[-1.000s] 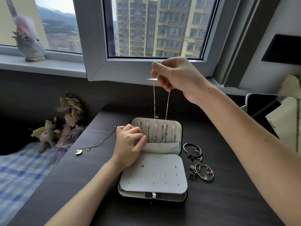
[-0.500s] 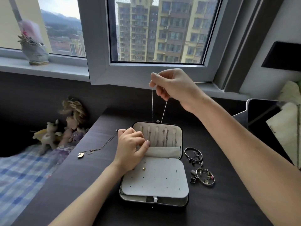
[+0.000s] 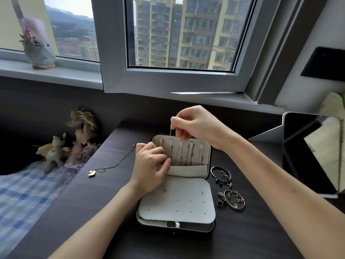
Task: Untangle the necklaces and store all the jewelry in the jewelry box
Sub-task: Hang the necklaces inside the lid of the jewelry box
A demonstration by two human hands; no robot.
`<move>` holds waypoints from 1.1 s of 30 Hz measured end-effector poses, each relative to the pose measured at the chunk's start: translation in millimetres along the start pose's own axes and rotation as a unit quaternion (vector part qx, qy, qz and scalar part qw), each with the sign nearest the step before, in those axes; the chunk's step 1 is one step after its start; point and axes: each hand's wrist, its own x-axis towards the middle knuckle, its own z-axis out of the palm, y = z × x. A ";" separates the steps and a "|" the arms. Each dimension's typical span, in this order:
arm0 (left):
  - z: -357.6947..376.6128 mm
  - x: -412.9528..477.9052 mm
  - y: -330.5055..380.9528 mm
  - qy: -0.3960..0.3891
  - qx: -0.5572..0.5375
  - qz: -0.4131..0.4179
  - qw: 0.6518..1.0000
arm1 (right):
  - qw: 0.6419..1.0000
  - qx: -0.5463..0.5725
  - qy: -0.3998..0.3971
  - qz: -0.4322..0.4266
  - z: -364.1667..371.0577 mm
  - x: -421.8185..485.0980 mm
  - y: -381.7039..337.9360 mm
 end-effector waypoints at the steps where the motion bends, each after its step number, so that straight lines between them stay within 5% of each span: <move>1: 0.0 0.1 0.0 -0.001 -0.001 -0.001 1.000 | 1.000 -0.006 -0.006 0.005 1.6 -1.0 2.0; 9: 1.4 -0.9 -1.2 -0.004 -0.004 -0.008 1.000 | 0.996 -0.051 0.030 0.060 12.2 -5.3 27.5; 22: 2.1 -1.5 -1.5 -0.013 -0.014 -0.026 0.999 | 0.963 0.208 0.164 0.044 3.0 -7.6 10.4; 27: 1.2 -1.4 -0.9 -0.010 -0.013 -0.023 1.000 | 0.987 0.102 0.100 0.072 11.3 -9.7 23.3; 33: -1.0 -1.0 0.5 -0.019 -0.005 -0.024 1.000 | 0.977 -0.197 0.077 0.034 33.5 -14.5 54.0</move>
